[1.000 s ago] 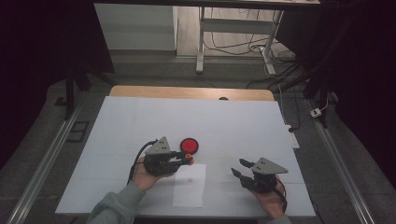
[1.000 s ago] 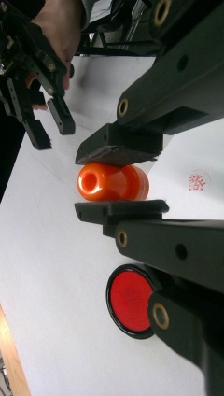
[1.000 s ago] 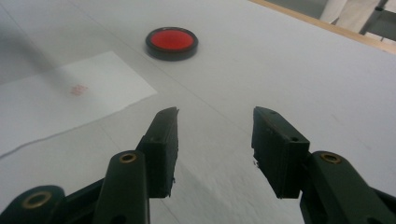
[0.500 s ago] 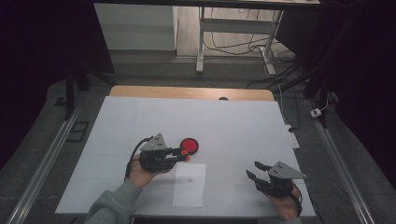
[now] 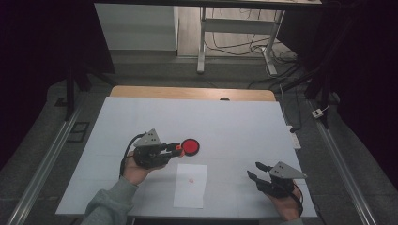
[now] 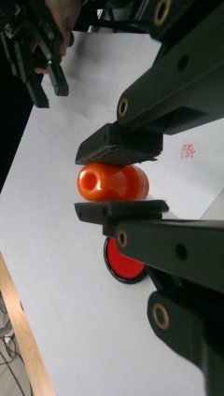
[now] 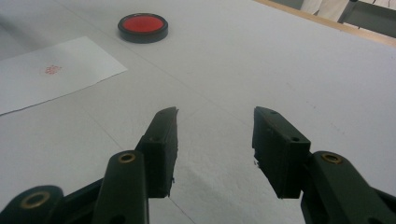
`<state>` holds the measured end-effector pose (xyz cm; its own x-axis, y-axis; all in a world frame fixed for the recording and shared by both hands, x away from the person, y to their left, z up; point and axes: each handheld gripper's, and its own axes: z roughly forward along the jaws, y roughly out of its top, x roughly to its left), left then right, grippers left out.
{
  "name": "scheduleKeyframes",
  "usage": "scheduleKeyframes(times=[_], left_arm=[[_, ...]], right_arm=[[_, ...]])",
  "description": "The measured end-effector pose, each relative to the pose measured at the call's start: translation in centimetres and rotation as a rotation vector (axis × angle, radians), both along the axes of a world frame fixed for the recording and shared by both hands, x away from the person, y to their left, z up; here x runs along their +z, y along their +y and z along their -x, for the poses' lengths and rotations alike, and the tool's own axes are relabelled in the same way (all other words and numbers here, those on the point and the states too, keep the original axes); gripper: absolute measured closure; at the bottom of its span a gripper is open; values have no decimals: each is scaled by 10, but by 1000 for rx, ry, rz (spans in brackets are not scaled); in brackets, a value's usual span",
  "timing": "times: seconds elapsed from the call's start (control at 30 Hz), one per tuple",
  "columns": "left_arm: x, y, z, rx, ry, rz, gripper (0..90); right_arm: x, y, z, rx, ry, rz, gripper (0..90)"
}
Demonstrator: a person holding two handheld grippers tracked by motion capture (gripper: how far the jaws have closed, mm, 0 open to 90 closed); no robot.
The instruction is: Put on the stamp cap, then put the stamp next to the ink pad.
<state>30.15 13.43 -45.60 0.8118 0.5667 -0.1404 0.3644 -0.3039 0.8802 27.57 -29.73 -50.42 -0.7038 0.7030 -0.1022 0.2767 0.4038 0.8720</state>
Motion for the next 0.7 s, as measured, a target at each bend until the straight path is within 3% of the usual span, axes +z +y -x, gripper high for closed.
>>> scheduleKeyframes(times=[0.5, 0.7], left_arm=[[-9, 8, -12, 50, 23, -35, 723], [-15, 12, -19, 85, 29, -71, 723]], right_arm=[[-1, -1, -2, 1, 4, -1, 499], [-2, -1, -3, 7, 15, 7, 497]])
